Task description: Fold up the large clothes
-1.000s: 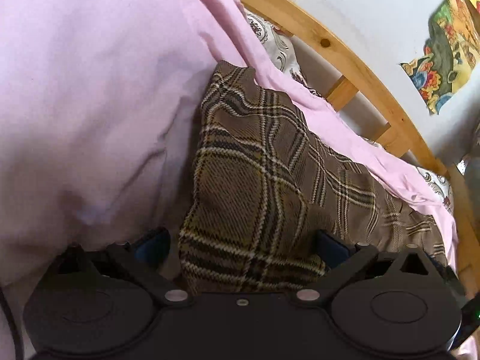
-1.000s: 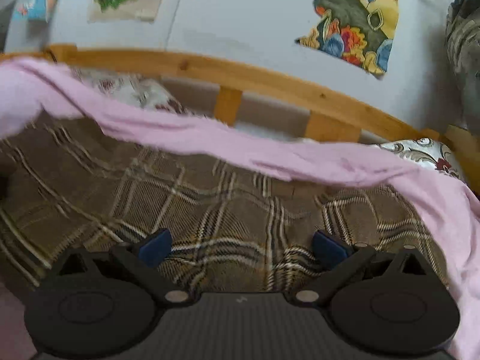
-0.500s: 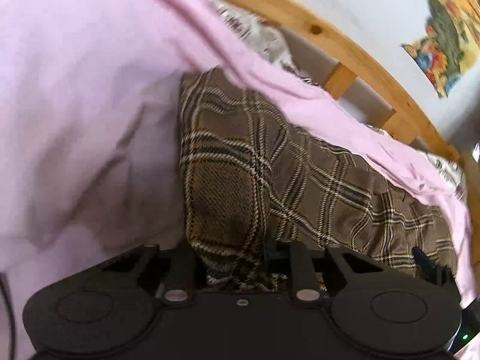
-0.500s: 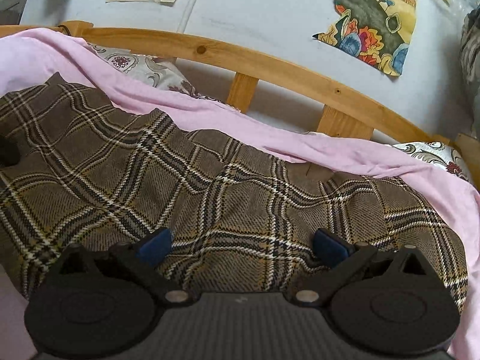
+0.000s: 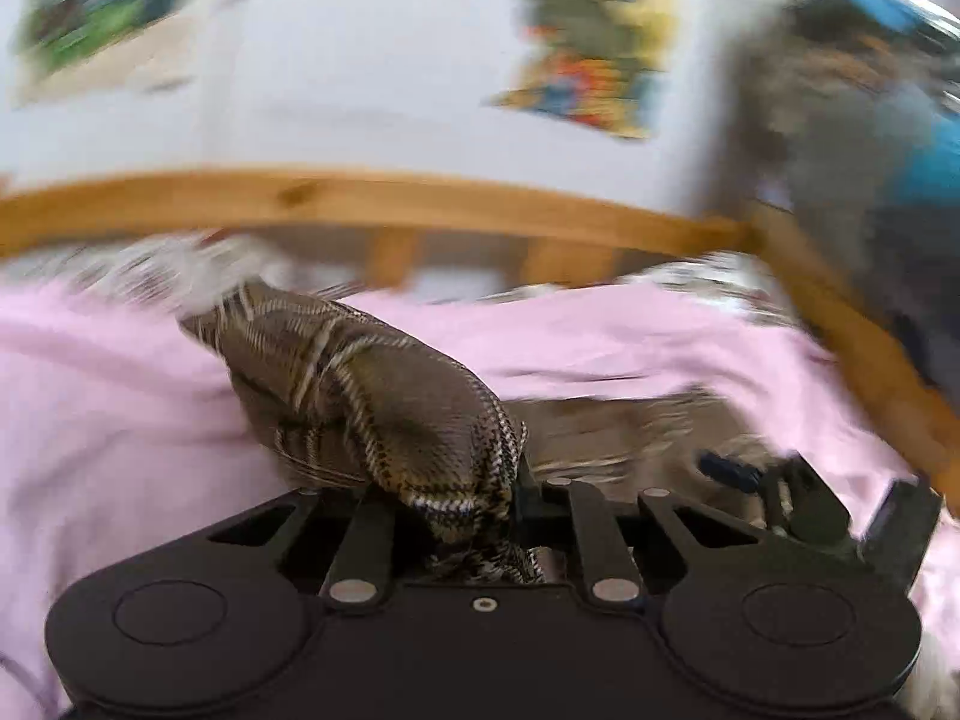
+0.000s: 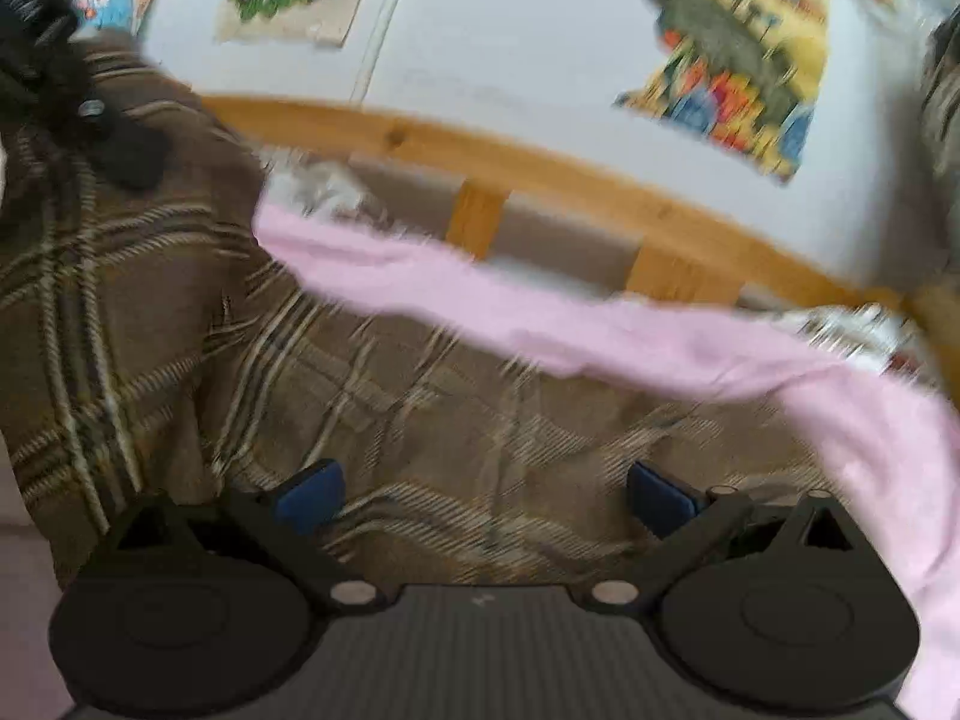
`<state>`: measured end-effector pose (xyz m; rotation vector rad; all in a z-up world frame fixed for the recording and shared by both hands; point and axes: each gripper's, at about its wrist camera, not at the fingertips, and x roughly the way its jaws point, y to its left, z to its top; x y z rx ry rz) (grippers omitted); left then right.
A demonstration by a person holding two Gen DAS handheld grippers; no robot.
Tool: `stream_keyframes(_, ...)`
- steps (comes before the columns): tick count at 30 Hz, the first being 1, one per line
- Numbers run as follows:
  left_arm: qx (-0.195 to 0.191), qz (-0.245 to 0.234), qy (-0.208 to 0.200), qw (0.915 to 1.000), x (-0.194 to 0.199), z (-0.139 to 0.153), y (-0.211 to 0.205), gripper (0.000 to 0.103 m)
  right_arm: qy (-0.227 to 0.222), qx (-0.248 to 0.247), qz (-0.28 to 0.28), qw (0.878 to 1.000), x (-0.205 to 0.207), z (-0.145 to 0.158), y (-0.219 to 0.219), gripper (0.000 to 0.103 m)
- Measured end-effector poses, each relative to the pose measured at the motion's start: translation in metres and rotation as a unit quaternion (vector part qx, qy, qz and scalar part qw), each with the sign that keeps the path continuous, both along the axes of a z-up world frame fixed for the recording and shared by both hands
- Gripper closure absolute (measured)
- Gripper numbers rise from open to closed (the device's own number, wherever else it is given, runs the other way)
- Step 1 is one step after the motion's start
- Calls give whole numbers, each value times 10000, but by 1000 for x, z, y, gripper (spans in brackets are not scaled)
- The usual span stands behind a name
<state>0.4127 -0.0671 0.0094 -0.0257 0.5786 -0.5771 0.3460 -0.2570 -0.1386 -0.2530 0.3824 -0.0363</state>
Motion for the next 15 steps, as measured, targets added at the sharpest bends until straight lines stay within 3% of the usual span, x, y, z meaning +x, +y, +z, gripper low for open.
stream_keyframes(3, 29, -719, -71, 9974, -5, 6, -46, 87, -309, -281, -189, 9989, -19, 21, -33, 0)
stream_keyframes(6, 206, -1450, -105, 9892, -16, 0, -98, 87, -435, -712, -497, 9953, -42, 34, -76, 0)
stream_keyframes(10, 891, -2227, -199, 9706, -39, -42, -166, 87, -294, -873, -786, 9926, -69, 30, -126, 0)
stream_keyframes(12, 1187, -2423, -173, 9628, -43, -68, -188, 86, -139, -879, -924, 9917, -78, 22, -143, 0)
stream_keyframes(15, 1297, -2388, -279, 9620, -47, -84, -194, 82, 16, -619, -1091, 9921, -88, 13, -164, 0)
